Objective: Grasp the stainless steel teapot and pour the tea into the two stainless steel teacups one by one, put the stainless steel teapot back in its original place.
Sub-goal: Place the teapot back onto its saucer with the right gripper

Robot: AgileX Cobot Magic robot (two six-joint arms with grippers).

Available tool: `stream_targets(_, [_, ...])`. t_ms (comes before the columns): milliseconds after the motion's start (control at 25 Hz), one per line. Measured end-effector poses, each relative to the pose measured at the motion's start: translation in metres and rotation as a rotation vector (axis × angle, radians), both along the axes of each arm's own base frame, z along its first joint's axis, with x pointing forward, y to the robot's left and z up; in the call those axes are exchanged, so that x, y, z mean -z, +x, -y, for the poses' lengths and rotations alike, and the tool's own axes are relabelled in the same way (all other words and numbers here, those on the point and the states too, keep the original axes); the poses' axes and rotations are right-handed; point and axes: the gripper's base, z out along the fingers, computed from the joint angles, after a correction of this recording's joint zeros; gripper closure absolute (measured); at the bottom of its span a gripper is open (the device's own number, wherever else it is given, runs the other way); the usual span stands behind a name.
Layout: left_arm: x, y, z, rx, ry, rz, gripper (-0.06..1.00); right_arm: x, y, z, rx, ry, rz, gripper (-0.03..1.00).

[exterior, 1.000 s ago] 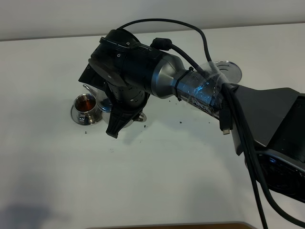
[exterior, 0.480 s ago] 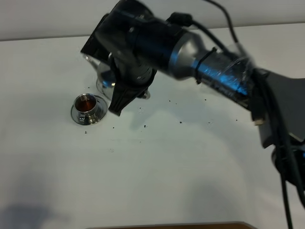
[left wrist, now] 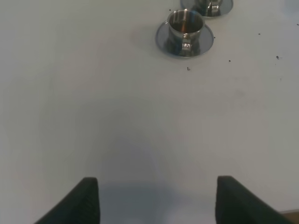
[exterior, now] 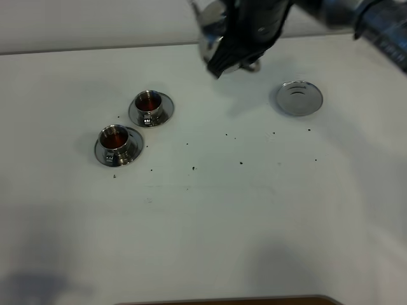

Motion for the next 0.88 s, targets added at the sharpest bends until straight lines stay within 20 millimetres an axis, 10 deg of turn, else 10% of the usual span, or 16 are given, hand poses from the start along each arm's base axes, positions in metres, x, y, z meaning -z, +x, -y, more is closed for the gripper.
stream_targets(480, [0.000, 0.000, 0.000, 0.000, 0.000, 0.000, 0.36, 0.059, 0.048, 0.101, 0.186, -0.028, -0.211, 0.78])
stream_targets(880, [0.000, 0.000, 0.000, 0.000, 0.000, 0.000, 0.36, 0.097, 0.055, 0.114, 0.177, 0.010, -0.152, 0.78])
